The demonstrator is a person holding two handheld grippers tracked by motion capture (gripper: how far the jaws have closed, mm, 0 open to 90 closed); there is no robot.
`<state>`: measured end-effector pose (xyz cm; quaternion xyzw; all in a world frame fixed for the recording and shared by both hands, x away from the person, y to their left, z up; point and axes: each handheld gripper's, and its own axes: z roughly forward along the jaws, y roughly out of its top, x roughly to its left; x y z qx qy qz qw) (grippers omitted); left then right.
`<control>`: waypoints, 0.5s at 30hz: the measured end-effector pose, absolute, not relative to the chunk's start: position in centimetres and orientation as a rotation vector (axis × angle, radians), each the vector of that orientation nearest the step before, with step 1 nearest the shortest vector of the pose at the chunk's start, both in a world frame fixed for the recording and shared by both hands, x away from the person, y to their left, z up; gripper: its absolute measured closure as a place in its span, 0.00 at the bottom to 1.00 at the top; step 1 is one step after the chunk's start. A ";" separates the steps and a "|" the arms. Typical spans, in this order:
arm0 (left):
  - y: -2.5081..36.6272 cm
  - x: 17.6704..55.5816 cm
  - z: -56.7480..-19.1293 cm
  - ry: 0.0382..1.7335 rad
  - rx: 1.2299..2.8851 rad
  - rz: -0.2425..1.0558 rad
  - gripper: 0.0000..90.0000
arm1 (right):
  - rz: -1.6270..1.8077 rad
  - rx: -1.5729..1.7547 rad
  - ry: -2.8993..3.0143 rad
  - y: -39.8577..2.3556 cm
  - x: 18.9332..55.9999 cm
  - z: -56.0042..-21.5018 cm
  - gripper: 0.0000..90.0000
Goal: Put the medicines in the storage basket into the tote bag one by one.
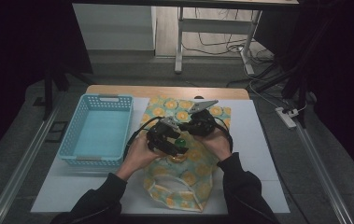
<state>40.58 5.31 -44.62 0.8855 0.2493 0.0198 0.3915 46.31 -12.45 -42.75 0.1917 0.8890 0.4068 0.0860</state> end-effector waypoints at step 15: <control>7.8 38.0 -44.7 0.670 2.168 0.036 0.05 | 1.213 0.561 2.653 -12.3 46.2 -42.8 1.00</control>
